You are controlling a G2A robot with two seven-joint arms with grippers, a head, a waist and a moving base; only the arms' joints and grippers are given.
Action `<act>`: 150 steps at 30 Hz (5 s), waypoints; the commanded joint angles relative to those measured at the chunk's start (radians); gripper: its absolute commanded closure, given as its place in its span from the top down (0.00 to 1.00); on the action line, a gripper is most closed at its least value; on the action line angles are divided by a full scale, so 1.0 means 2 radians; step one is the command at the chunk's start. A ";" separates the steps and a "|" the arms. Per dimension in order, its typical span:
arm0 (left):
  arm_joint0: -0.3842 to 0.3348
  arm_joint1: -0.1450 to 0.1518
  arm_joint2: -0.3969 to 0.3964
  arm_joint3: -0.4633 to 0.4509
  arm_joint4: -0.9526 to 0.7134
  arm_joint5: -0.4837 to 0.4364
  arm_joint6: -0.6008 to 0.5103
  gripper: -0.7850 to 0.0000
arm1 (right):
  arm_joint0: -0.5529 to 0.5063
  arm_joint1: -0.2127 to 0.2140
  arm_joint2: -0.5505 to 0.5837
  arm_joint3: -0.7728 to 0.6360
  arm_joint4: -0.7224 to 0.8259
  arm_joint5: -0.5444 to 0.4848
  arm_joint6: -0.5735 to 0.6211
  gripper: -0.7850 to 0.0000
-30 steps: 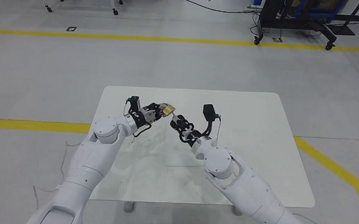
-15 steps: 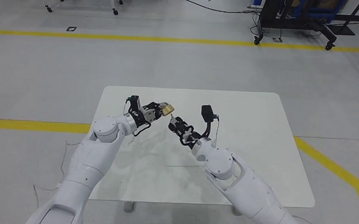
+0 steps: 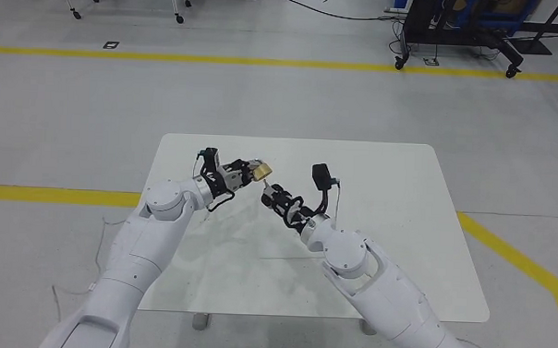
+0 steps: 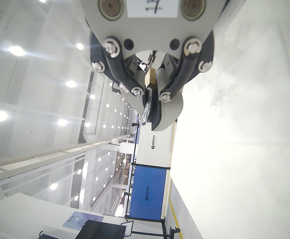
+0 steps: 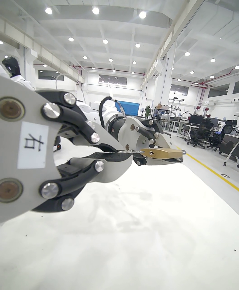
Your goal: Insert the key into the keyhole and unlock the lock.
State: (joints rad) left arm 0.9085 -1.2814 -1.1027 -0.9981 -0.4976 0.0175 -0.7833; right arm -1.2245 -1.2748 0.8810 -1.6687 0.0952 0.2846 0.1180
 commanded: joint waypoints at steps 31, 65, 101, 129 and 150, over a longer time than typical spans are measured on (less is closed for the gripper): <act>0.001 0.000 -0.003 -0.002 0.012 -0.002 -0.011 0.00 | 0.015 -0.017 0.007 0.024 -0.018 0.021 0.018 0.00; -0.003 -0.002 -0.002 0.004 0.021 -0.001 -0.012 0.00 | 0.021 -0.025 0.021 0.033 -0.018 0.028 0.033 1.00; -0.001 -0.005 -0.021 0.016 -0.034 -0.025 -0.036 0.00 | 0.039 -0.051 0.057 0.183 0.308 -0.151 0.181 0.33; 0.001 -0.006 -0.023 0.016 -0.033 -0.049 -0.052 0.00 | 0.049 -0.062 0.077 0.218 0.408 -0.111 0.238 0.00; 0.005 -0.006 -0.026 0.016 -0.038 -0.072 -0.063 0.00 | 0.082 -0.071 0.091 0.304 0.528 -0.039 0.354 0.00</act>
State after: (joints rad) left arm 0.9182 -1.2931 -1.1546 -0.9661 -0.5721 -0.1244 -0.9093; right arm -1.0628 -1.4163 1.0637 -1.0618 1.1529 0.2080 0.8244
